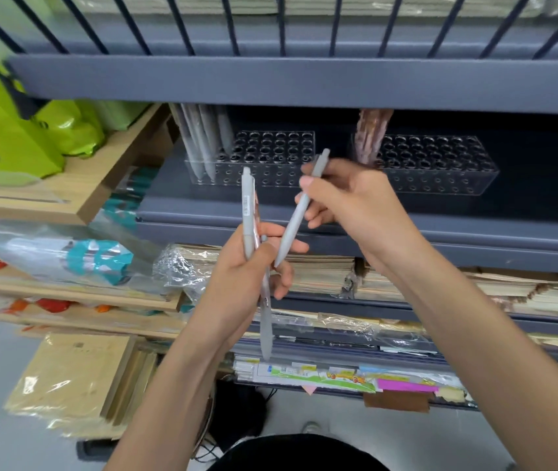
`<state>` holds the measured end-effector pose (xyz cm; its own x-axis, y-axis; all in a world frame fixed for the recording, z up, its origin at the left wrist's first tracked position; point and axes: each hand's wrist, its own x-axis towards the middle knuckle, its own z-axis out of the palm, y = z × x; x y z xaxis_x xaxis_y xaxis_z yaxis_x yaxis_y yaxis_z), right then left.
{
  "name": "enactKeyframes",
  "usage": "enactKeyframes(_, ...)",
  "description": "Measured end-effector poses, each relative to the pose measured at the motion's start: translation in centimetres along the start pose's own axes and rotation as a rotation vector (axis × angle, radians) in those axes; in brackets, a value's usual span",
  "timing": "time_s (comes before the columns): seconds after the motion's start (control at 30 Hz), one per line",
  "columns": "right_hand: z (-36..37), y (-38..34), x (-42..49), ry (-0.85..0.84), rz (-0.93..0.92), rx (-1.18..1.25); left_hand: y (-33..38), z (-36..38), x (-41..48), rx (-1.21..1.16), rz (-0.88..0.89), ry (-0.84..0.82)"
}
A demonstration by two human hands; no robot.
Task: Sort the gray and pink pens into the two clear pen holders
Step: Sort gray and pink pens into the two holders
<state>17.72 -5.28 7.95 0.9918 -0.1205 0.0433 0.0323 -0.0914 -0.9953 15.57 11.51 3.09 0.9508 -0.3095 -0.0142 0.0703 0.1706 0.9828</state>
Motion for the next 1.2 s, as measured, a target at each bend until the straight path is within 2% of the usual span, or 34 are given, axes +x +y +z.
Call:
enactKeyframes(0.1, 2.1, 0.0, 0.0, -0.022, 0.042, -0.096, 0.5, -2.0, -0.1, 0.014, 0.011, 0.027)
enactKeyframes(0.2, 3.8, -0.6, 0.4, -0.001, 0.023, -0.056, 1.0, -3.9, -0.4, -0.03, 0.003, 0.057)
enactKeyframes(0.37, 5.5, -2.7, 2.4, 0.232, -0.189, -0.004, 1.5, -6.9, -1.2, -0.12, -0.01, 0.078)
enactKeyframes(0.6, 7.9, -3.7, 6.0, 0.495, -0.296, -0.287, 1.8, -9.7, -1.6, -0.027, -0.052, 0.044)
enactKeyframes(0.7, 9.0, -3.3, 7.1, 0.45, -0.288, -0.544, 2.0, -10.8, -1.6, -0.056, -0.043, 0.045)
enactKeyframes(0.8, 10.0, -3.6, 7.6, 0.373, -0.287, -0.644, 2.0, -11.8, -1.6, -0.078, -0.036, 0.067)
enactKeyframes(0.9, 10.7, -3.7, 8.2, 0.367, -0.295, -0.751, 2.0, -12.6, -1.6, -0.091, -0.049, 0.081)
enactKeyframes(1.07, 11.2, -3.4, 8.6, 0.422, -0.278, -0.839, 2.1, -13.7, -1.6, -0.042, -0.057, 0.096)
enactKeyframes(1.2, 11.2, -3.5, 9.0, 0.367, -0.283, -0.858, 1.8, -14.1, -1.2, -0.021, -0.057, 0.128)
